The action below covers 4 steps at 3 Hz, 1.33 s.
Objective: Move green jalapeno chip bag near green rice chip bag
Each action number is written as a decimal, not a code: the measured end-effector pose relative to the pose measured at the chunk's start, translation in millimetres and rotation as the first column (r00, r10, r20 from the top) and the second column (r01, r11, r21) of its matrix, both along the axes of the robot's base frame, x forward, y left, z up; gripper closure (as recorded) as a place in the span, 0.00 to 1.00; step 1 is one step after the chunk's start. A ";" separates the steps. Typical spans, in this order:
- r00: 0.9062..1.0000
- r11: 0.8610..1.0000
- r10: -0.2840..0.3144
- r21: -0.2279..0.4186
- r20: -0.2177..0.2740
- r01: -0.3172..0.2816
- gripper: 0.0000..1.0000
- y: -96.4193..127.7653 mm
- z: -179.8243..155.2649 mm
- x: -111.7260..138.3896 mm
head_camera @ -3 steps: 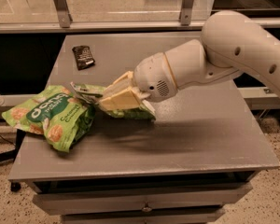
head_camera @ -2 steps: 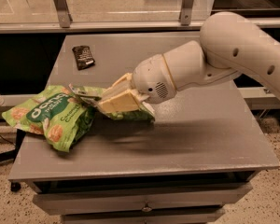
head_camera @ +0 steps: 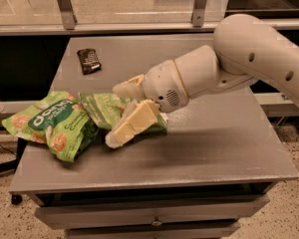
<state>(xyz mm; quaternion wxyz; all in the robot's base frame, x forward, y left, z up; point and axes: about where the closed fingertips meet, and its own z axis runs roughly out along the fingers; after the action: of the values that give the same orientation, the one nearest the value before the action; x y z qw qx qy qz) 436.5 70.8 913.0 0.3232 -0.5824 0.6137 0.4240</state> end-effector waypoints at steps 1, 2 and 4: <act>1.000 1.000 -0.001 -0.003 0.000 0.001 0.00 -1.5 -0.6 -0.3; 1.000 1.000 -0.012 -0.016 0.012 0.012 0.00 -13.2 -3.0 1.3; 0.982 0.989 -0.088 -0.100 0.169 0.106 0.00 -95.9 -3.4 38.4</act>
Offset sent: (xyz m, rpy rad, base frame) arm 0.0060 -0.0317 -0.0073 -0.0301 -0.0222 -0.0354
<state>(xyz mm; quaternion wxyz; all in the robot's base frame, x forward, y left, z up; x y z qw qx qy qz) 474.9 -25.1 909.6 0.3608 -0.6014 0.6349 0.3242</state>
